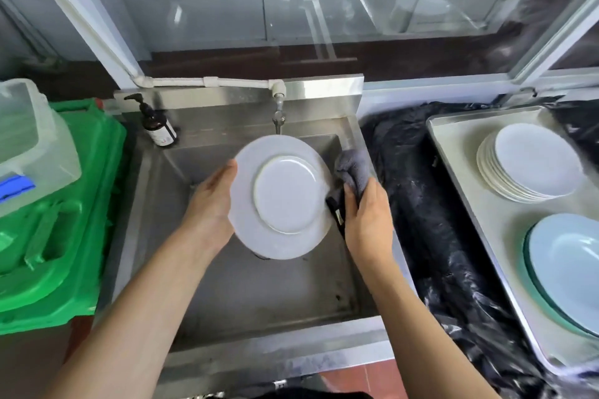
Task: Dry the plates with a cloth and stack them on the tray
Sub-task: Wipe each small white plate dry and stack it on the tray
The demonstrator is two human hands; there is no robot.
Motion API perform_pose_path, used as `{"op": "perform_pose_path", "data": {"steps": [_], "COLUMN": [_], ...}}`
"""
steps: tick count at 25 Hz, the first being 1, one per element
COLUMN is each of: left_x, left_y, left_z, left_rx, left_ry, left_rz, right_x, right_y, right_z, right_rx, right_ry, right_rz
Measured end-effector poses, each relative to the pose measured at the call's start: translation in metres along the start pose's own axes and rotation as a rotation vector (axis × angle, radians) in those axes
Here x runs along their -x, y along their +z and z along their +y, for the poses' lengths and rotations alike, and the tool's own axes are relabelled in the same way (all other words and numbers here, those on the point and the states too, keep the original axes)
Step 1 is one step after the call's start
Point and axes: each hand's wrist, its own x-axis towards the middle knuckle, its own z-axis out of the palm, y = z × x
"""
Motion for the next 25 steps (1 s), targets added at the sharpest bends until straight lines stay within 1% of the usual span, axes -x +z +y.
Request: {"op": "perform_pose_path", "data": {"steps": [2,3,4,5,7,8,9,10,12,14,16,18,19,20,22,23,25], "left_x": [0.001,0.002,0.003,0.005,0.006,0.006,0.005,0.006,0.008,0.012,0.016,0.017,0.019,0.022,0.029,0.033,0.04], "left_y": [0.008,0.013,0.018,0.023,0.031,0.034,0.037,0.04,0.046,0.051,0.055,0.057,0.057,0.057,0.055,0.053,0.049], "left_z": [-0.01,-0.015,-0.02,-0.024,-0.031,-0.033,-0.035,-0.036,-0.038,-0.04,-0.041,-0.043,-0.045,-0.047,-0.049,-0.051,-0.055], "left_rx": [-0.016,-0.023,-0.029,-0.031,-0.038,-0.043,-0.044,-0.046,-0.049,-0.078,-0.149,-0.333,-0.46,-0.584,-0.79,-0.877,-1.045], "left_ry": [-0.017,-0.025,-0.036,-0.047,-0.064,-0.07,-0.072,-0.072,-0.069,-0.035,0.051,0.234,0.37,0.499,0.66,0.695,0.722], "left_rz": [-0.012,-0.018,-0.016,-0.003,0.021,0.029,0.036,0.043,0.058,0.053,0.015,-0.028,-0.054,-0.087,-0.166,-0.222,-0.32], "right_x": [0.003,0.006,0.011,0.019,0.04,0.049,0.054,0.057,0.055,0.046,0.036,0.021,0.013,0.005,-0.012,-0.02,-0.031], "right_y": [-0.01,-0.012,-0.013,-0.012,-0.004,-0.001,0.001,0.001,0.0,-0.005,-0.009,-0.013,-0.015,-0.018,-0.025,-0.027,-0.029], "right_z": [0.04,0.059,0.078,0.093,0.121,0.13,0.138,0.143,0.143,0.133,0.112,0.08,0.063,0.046,0.012,0.0,-0.014], "right_rx": [0.285,0.408,0.511,0.587,0.656,0.661,0.661,0.662,0.65,0.6,0.477,0.29,0.158,-0.004,-0.299,-0.372,-0.391], "right_ry": [-0.135,-0.144,-0.098,-0.001,0.221,0.285,0.305,0.298,0.265,0.258,0.221,0.196,0.222,0.288,0.431,0.488,0.584], "right_rz": [0.087,0.071,-0.019,-0.171,-0.471,-0.57,-0.612,-0.612,-0.566,-0.526,-0.428,-0.301,-0.242,-0.213,-0.208,-0.238,-0.326]}}
